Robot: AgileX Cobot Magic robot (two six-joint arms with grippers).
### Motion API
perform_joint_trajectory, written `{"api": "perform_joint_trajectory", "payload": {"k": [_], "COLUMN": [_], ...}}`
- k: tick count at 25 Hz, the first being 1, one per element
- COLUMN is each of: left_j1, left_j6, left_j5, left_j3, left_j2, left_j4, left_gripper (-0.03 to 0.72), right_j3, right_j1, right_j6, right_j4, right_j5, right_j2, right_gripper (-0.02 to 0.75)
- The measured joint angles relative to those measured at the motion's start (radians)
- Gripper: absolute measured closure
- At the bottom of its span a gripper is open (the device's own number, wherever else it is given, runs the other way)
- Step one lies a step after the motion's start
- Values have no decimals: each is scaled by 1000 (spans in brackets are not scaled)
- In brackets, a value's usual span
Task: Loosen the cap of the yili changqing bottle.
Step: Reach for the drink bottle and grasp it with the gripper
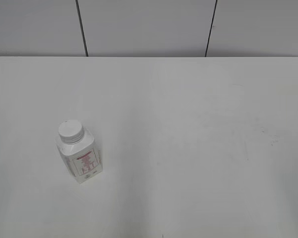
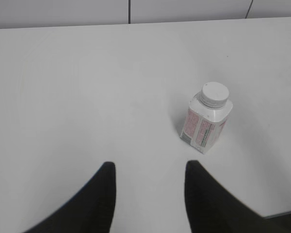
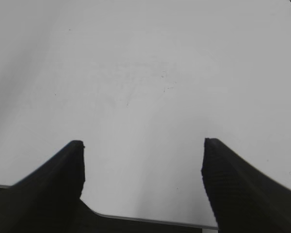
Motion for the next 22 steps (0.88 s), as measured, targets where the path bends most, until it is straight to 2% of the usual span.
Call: {"api": "perform_joint_trajectory", "payload": {"k": [19,21,22], "left_j1": [0,0,0], "left_j6": [0,0,0], "left_j5": [0,-1,-1], "left_j3": [0,0,0], "left_j2": [0,0,0], "left_j4": [1,1,1], "left_gripper": [384,341,291], "right_j3": [0,0,0], "right_j1": [0,0,0], "right_j6": [0,0,0], "right_j4": [0,0,0], "right_j5": [0,0,0], "right_j2": [0,0,0], "right_gripper": [146,146,146]}}
